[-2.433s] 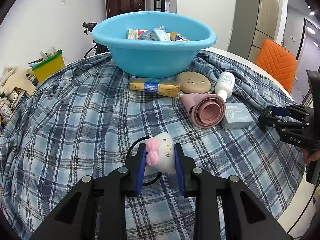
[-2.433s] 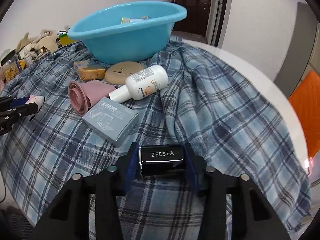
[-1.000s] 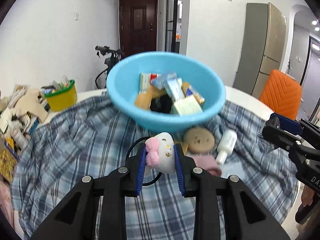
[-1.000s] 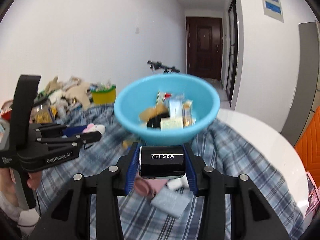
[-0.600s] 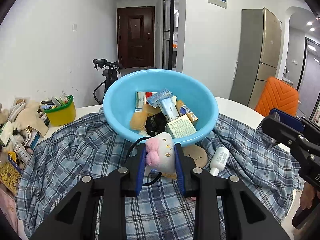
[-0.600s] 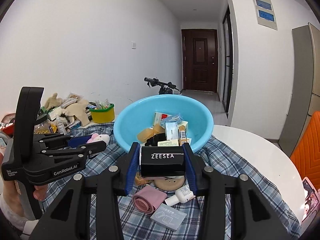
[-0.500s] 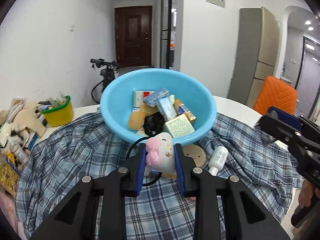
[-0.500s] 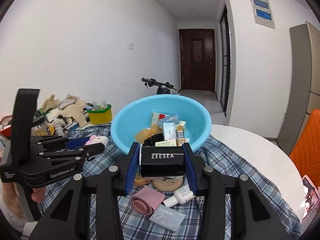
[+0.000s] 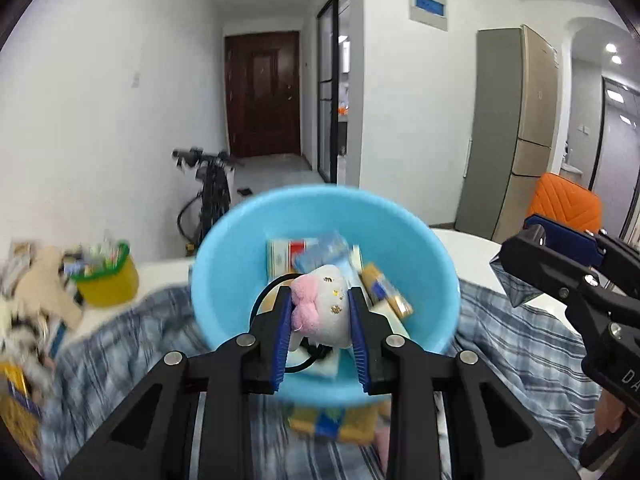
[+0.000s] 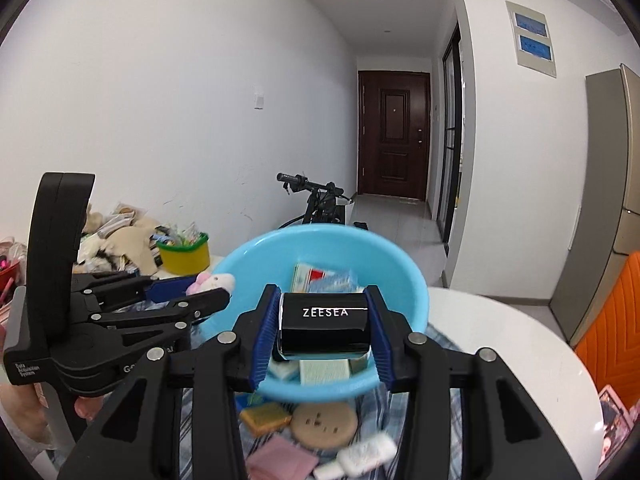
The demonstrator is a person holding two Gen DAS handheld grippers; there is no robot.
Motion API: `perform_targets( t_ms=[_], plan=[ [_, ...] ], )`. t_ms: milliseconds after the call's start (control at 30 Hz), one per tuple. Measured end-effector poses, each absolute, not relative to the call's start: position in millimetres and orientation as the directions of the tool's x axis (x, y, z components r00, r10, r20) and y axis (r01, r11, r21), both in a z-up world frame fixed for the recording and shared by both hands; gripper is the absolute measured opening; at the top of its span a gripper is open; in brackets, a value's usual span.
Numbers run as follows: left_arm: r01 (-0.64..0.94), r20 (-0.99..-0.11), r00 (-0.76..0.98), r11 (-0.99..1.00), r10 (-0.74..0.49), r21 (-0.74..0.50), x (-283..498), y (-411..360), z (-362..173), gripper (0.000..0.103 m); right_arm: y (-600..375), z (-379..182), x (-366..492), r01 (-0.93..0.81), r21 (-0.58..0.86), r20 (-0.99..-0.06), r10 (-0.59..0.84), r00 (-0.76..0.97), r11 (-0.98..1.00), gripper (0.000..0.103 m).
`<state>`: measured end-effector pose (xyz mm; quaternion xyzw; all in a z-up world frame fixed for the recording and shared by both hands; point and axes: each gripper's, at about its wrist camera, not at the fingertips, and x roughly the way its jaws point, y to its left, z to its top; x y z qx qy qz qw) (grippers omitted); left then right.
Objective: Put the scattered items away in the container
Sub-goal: 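Carry the bunny and ZEESEA box with both tools over the blue basin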
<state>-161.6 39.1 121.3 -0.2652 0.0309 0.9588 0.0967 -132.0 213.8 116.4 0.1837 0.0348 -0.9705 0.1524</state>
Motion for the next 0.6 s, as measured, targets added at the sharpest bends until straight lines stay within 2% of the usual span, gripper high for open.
perform_targets(
  t_ms=[200, 300, 367, 467, 600],
  plan=[
    [-0.195, -0.486, -0.86, -0.98, 0.156, 0.03, -212, 43, 132, 0.029, 216, 126, -179, 0.281, 0.017, -0.382, -0.266, -0.885, -0.959, 0.041],
    [-0.16, -0.513, -0.847, -0.987, 0.138, -0.001, -245, 39, 134, 0.029, 221, 127, -206, 0.287, 0.073, -0.414, -0.29, -0.863, -0.955, 0.041],
    [-0.149, -0.516, -0.847, -0.989, 0.13, -0.005, -261, 36, 135, 0.029, 226, 123, -231, 0.314, 0.147, -0.466, -0.345, -0.814, -0.938, 0.041],
    [-0.114, -0.517, -0.851, -0.994, 0.093, 0.007, -281, 34, 137, 0.029, 227, 121, -253, 0.277, 0.123, -0.491, -0.301, -0.817, -0.953, 0.041],
    [-0.097, -0.553, -0.821, -0.989, 0.143, -0.112, -306, 21, 132, 0.029, 222, 120, -265, 0.268, 0.095, -0.47, -0.281, -0.837, -0.959, 0.041]
  ],
)
